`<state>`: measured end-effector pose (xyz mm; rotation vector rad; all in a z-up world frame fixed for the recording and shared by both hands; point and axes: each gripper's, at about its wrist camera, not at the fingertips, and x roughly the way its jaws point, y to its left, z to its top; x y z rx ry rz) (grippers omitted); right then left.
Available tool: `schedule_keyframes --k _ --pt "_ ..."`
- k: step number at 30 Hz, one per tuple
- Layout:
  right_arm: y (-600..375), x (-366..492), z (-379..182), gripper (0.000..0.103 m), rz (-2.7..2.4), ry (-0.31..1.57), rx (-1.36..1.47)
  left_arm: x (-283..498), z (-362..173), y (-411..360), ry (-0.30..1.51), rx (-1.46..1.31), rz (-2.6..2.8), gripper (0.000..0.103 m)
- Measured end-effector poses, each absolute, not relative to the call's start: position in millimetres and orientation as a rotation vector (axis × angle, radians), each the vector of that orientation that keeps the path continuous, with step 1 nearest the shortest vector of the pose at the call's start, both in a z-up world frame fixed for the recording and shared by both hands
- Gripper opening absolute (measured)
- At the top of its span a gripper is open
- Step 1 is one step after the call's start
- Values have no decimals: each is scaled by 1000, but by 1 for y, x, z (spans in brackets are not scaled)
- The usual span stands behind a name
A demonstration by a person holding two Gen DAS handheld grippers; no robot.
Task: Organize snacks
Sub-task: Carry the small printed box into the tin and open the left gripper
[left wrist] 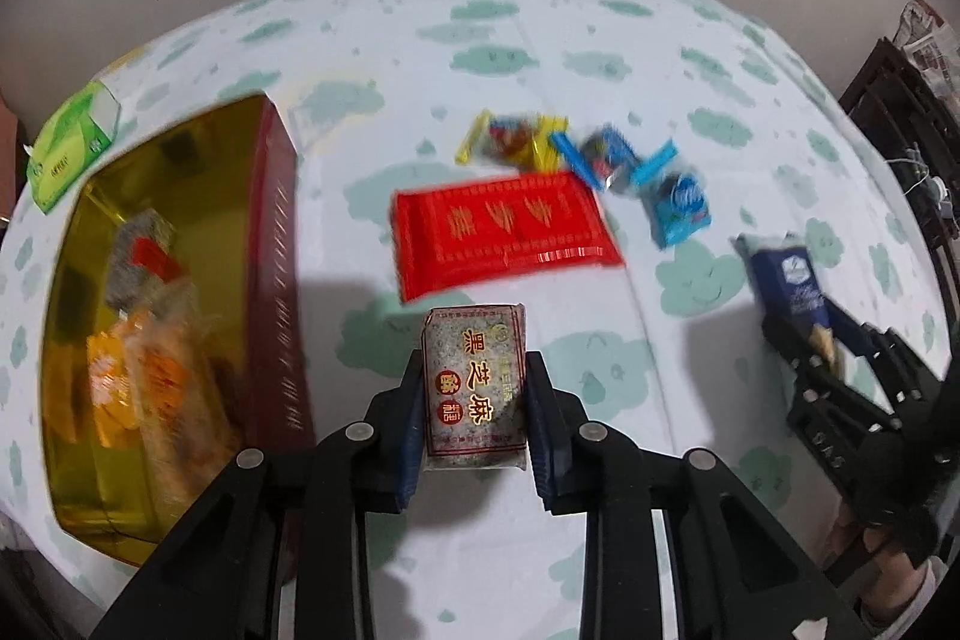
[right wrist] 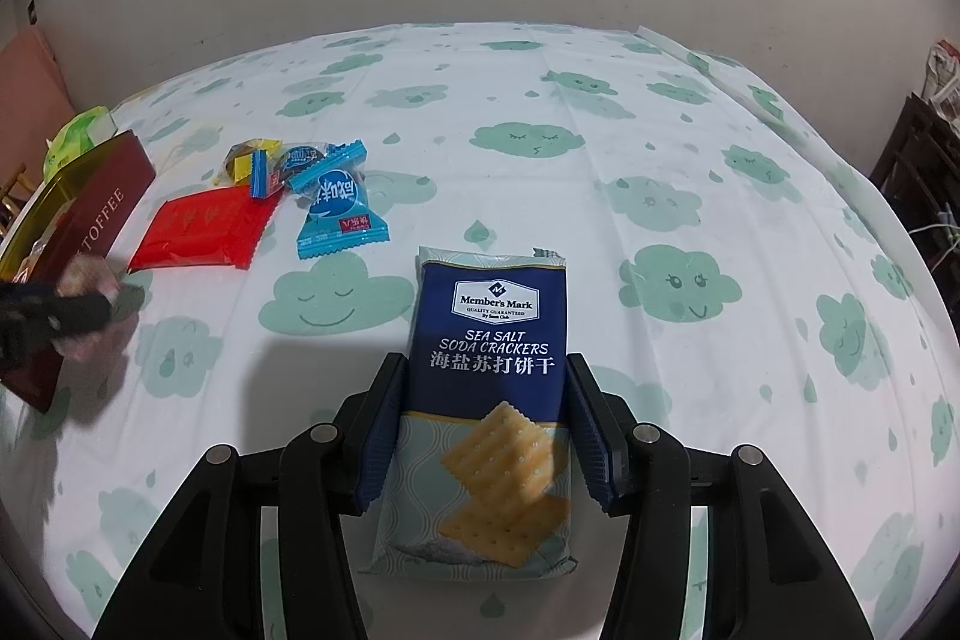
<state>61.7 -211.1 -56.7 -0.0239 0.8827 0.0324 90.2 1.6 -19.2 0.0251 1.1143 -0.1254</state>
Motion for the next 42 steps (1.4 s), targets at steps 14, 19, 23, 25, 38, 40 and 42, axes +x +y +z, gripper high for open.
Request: schedule_keyframes --k 14,19,23,25,38,40,42 --pt "-211 61 -57 53 32 883 -25 151 18 108 1013 44 71 26" --pt "-211 62 -57 53 32 883 -24 178 -1 136 1054 55 94 26" --pt "-211 62 -57 53 32 883 -25 190 -19 147 1102 44 101 26" --pt "-211 62 -57 53 32 883 -25 192 -25 146 1114 47 97 26" --pt "-209 62 -57 53 31 883 -26 190 -35 143 1134 66 101 31" --pt "-209 62 -57 53 31 883 -26 188 -34 141 1133 69 97 36" --pt "-209 62 -57 53 31 883 -26 185 -32 138 1128 76 93 40"
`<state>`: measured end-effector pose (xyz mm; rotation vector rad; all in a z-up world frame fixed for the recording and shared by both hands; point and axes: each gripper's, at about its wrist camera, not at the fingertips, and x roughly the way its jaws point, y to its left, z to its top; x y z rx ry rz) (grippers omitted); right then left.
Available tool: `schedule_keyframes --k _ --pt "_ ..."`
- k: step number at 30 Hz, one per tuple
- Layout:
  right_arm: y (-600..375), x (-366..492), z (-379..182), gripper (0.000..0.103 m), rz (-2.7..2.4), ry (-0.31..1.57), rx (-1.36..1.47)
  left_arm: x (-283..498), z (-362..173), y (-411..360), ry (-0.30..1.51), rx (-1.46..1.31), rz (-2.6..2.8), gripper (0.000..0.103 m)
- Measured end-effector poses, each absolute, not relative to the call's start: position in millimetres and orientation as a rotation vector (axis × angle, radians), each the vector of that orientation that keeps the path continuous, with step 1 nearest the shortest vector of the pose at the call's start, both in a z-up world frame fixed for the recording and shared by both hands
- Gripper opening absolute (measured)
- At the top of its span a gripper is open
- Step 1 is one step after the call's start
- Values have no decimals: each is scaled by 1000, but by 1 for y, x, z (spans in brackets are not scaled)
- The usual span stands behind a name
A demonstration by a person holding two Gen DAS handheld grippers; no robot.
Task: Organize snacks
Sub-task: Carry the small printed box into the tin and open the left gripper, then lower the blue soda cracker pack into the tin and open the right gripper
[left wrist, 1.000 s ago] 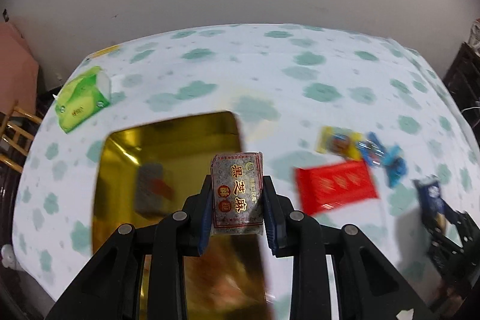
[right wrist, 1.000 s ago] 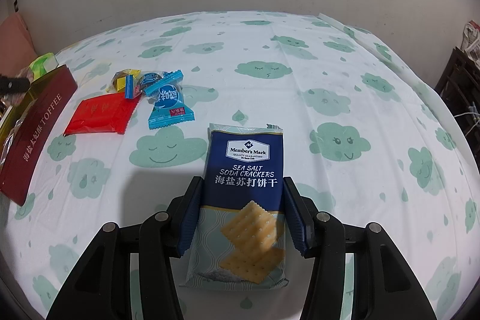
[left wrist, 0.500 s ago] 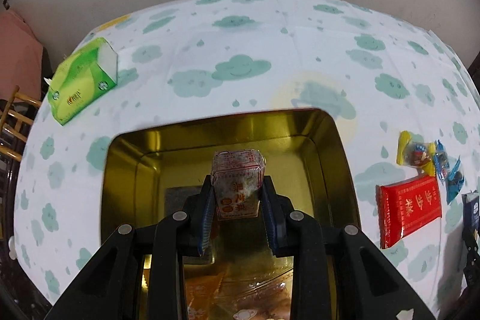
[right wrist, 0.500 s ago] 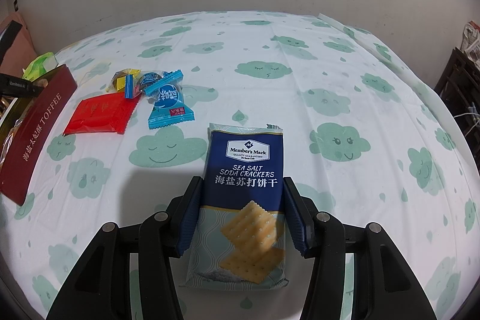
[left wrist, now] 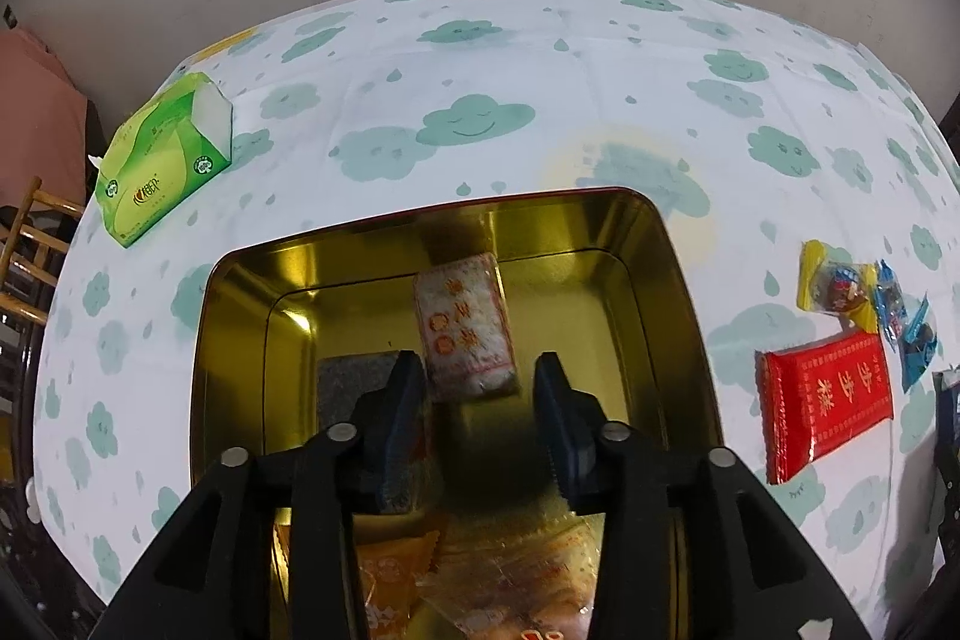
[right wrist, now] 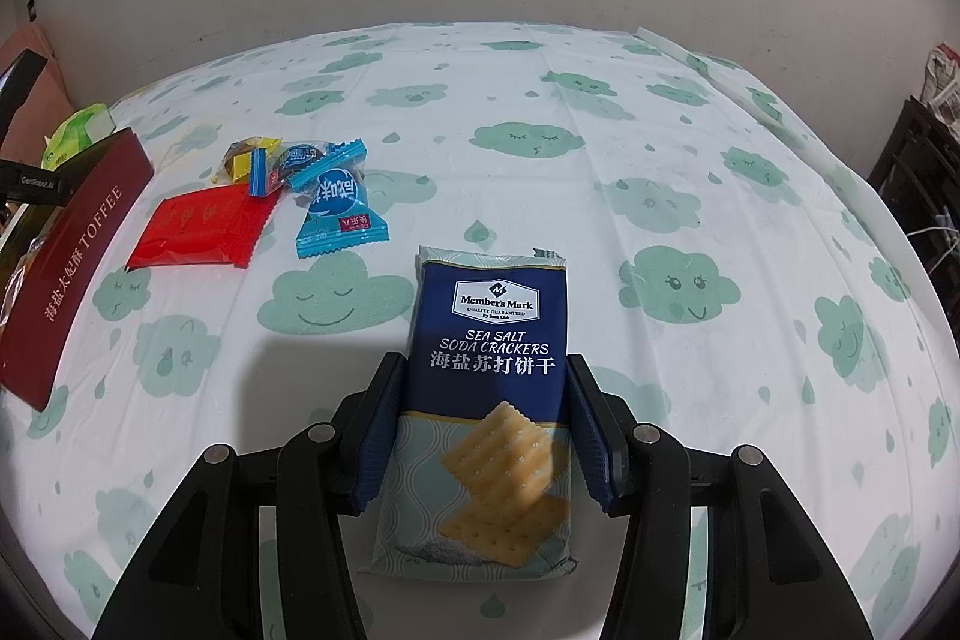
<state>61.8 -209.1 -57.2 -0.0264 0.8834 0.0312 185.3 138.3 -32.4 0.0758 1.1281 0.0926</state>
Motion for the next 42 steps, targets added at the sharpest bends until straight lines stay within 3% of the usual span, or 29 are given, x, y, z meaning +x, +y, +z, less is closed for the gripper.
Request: schedule_keyframes --k 3,17,28,32,35,42 --pt "-209 62 -57 53 31 883 -26 181 -29 135 1115 89 94 48" --pt "-208 62 -57 56 31 888 -30 123 -9 122 1075 26 51 57" --pt "-212 89 -54 60 32 996 -31 79 -2 123 1038 25 45 60" --pt "-211 94 -53 58 24 1024 -31 69 -3 131 1038 11 60 60" --pt "-211 93 -51 51 24 1036 -34 62 -3 139 1034 1 81 60" --pt "-206 89 -49 51 10 1051 -22 50 -2 160 1031 -60 114 64"
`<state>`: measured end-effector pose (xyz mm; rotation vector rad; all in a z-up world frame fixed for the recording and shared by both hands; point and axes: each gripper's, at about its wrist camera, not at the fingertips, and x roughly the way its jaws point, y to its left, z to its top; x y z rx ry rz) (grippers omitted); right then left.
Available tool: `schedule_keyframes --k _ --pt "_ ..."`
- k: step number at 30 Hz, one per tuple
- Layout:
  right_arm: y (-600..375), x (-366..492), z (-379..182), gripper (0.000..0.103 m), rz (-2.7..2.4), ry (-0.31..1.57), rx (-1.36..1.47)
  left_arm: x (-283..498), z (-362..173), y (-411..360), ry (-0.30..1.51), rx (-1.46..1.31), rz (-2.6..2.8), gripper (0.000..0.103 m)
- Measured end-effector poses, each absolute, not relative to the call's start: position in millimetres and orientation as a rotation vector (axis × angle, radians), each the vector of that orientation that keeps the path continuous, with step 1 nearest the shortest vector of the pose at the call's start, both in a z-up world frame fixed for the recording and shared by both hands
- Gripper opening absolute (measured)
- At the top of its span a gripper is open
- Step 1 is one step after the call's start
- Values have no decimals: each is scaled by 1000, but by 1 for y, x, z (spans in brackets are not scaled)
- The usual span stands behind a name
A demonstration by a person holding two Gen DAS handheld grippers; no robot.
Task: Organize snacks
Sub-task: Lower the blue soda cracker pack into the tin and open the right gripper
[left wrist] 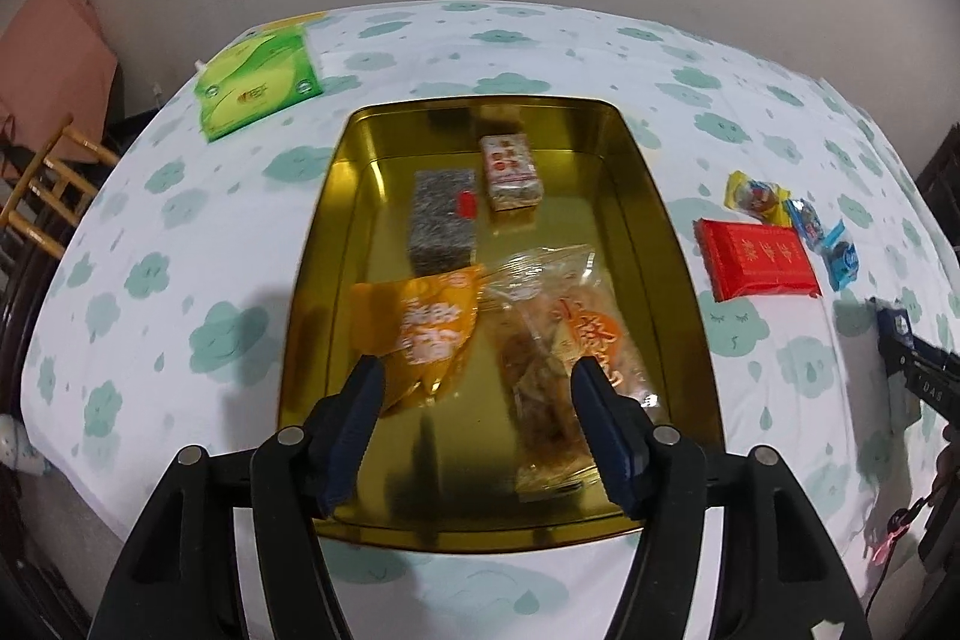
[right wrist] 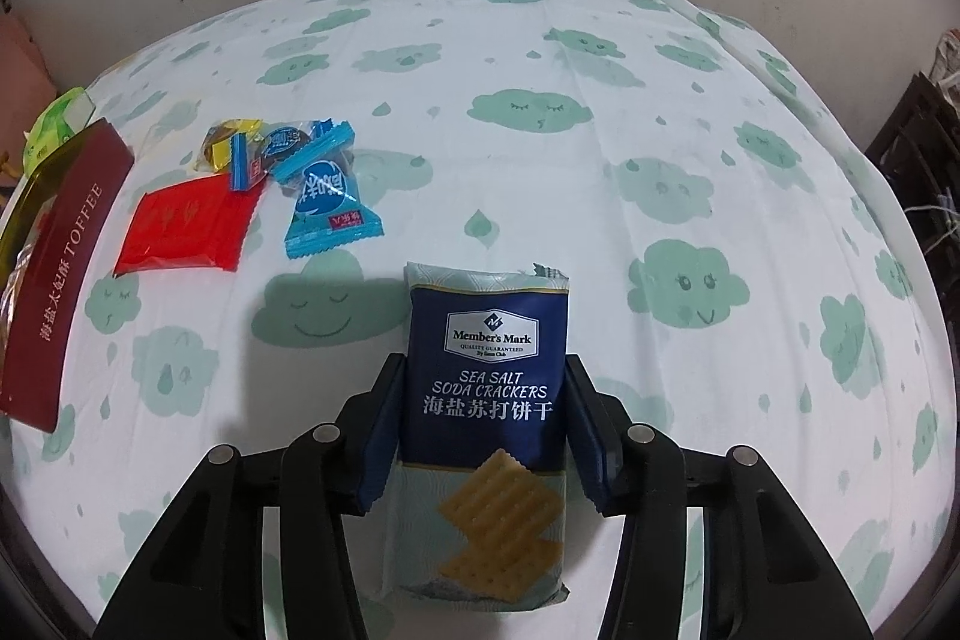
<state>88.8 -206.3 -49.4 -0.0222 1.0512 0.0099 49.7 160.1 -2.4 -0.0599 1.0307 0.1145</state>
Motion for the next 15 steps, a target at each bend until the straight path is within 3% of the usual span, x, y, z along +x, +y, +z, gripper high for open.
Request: schedule_keyframes --k 7,15 --pt "-173 82 -26 51 80 994 -3 42 5 187 1004 -142 167 74" --pt "-78 78 2 51 309 947 16 28 11 221 978 -214 234 76"
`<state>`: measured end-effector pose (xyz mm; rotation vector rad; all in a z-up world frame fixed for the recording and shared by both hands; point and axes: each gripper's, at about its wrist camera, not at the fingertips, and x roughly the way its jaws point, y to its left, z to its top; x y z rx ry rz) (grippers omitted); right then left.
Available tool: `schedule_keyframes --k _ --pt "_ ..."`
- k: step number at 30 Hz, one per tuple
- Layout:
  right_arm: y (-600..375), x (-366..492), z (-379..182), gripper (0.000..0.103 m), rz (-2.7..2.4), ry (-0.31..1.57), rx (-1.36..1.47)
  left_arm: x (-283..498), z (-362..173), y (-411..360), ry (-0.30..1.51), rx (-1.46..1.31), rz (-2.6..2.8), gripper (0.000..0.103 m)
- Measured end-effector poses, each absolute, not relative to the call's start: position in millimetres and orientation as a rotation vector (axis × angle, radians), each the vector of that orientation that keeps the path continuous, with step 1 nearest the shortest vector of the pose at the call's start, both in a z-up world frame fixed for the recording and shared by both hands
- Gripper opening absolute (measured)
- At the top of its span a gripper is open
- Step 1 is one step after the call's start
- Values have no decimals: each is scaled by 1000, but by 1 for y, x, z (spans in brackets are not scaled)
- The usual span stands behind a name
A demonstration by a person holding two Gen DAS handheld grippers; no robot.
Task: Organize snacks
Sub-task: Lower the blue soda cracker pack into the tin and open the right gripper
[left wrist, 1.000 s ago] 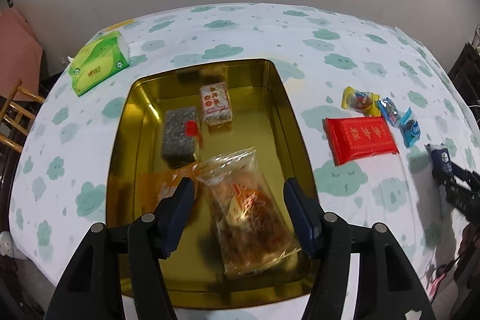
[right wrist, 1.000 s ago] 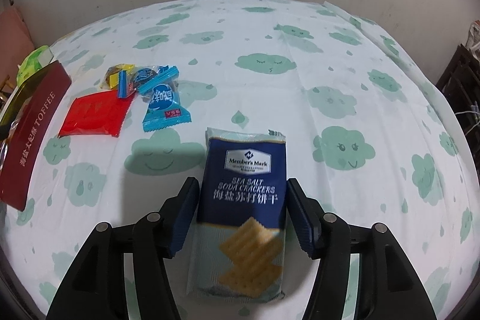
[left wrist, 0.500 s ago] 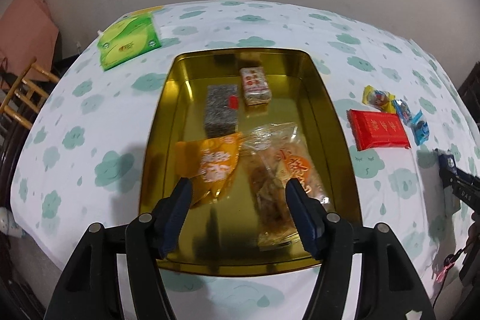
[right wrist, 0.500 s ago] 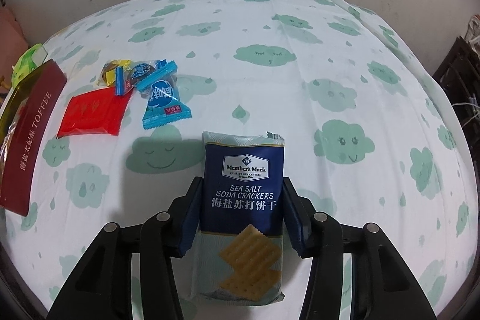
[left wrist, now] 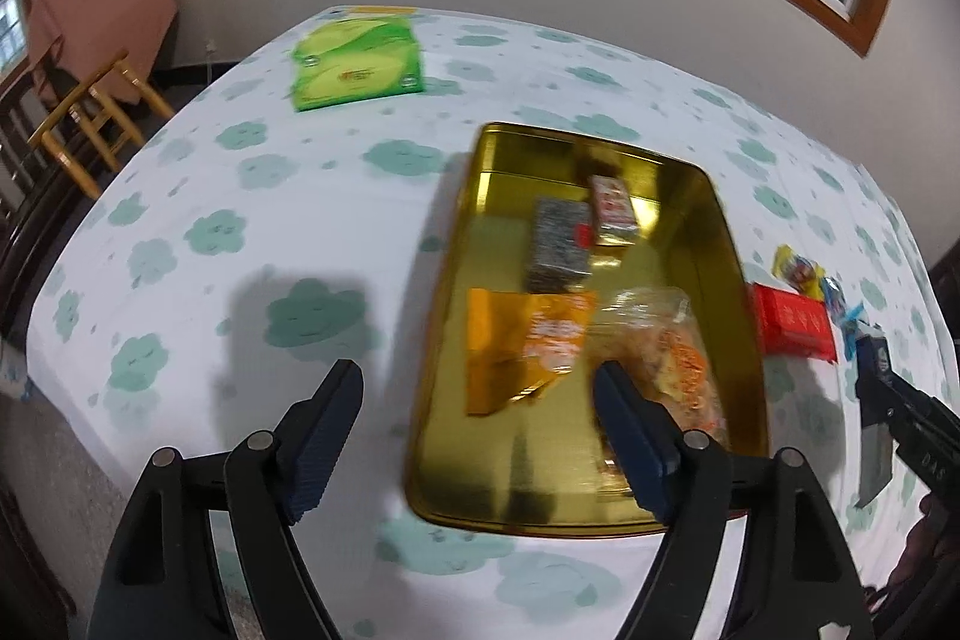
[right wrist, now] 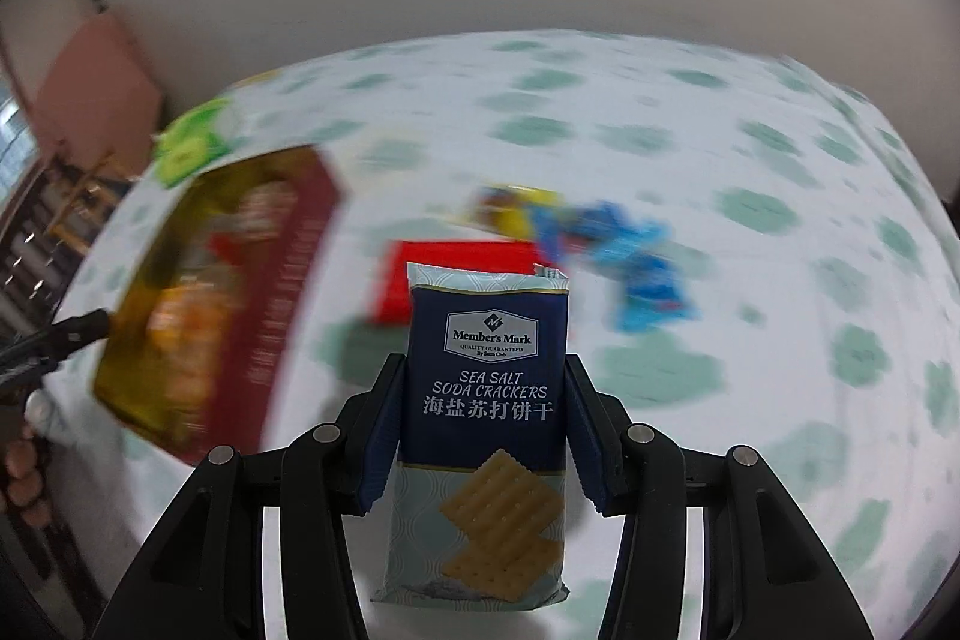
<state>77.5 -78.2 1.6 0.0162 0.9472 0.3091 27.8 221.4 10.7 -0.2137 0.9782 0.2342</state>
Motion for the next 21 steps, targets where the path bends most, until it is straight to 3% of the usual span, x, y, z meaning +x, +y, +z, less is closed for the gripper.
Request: schedule_keyframes --k 12,21 --pt "64 68 17 51 558 922 15 0 5 284 979 -283 381 77" --pt "114 74 11 51 590 939 57 -15 -1 316 990 -331 443 78"
